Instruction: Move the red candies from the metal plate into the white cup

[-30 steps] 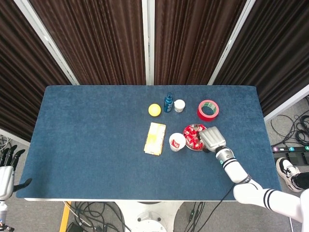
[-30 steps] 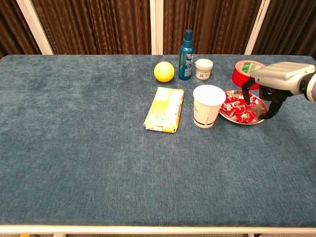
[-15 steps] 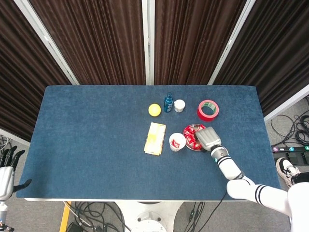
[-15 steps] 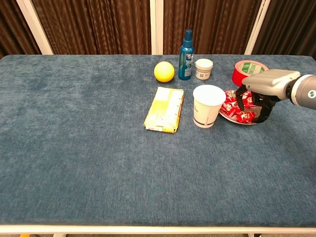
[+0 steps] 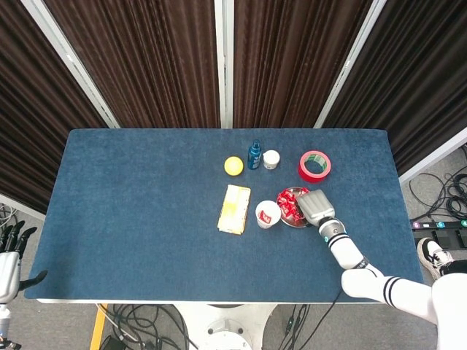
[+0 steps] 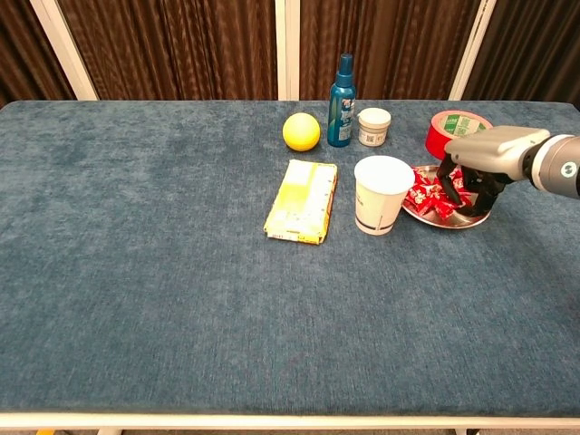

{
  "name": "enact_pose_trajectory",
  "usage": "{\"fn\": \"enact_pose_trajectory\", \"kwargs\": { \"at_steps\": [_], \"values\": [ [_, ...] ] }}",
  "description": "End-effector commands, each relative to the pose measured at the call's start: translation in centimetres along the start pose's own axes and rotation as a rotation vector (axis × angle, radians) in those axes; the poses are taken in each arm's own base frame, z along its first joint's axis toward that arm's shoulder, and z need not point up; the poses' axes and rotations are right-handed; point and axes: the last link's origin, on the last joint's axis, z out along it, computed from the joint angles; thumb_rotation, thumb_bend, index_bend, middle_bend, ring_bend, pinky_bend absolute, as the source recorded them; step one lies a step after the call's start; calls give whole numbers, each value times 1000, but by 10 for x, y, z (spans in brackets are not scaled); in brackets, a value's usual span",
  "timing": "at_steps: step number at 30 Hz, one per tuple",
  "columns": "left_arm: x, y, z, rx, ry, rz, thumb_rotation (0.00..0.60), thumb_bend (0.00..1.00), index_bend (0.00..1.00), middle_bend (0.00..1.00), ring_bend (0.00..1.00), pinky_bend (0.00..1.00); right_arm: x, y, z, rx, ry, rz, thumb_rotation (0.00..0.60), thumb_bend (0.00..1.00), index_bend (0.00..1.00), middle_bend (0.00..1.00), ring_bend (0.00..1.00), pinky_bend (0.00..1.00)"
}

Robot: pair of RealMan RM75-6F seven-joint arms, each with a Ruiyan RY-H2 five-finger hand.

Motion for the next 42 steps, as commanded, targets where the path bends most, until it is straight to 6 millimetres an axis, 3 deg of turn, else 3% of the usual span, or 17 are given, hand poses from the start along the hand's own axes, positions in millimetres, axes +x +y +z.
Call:
{"fn": "enact_pose_trajectory", "kwargs": {
  "at_steps": [1, 7, 12, 19, 26, 31, 36, 42],
  "values": [
    [0, 0, 0, 0, 1, 0, 600, 0, 224, 169, 91, 163, 20, 7, -9, -8, 71, 43, 600, 327, 628, 977, 952, 1000],
    [3, 1, 0, -5, 9, 2, 600, 0, 225, 169, 91, 163, 75, 7, -37, 45, 247, 118, 600, 327, 629, 978, 951, 1000],
    [4, 3, 0, -9, 12, 2, 600, 0, 225, 169, 91, 163, 95, -13, -47, 138, 276, 138, 600, 327, 629, 977, 948, 1000],
    [3, 0, -3, 5, 8, -1, 600, 0, 224, 169, 91, 163, 77, -46, -31, 204, 188, 93, 600, 326, 619, 978, 946, 1000],
    [3, -2, -5, 12, 10, -4, 600, 0, 224, 169, 91, 163, 63, -57, -18, 201, 136, 65, 600, 326, 581, 977, 943, 1000],
    [2, -4, -6, 17, 13, -4, 600, 0, 225, 169, 90, 163, 59, -60, -14, 197, 127, 59, 600, 302, 446, 977, 938, 1000],
    [2, -5, -6, 20, 18, -5, 600, 0, 224, 169, 91, 163, 59, -59, -16, 195, 130, 72, 600, 153, 295, 977, 934, 1000],
    [1, -4, -5, 14, 21, -8, 600, 0, 225, 170, 91, 163, 59, -61, -17, 197, 128, 77, 600, 93, 241, 977, 932, 1000]
  ]
}}
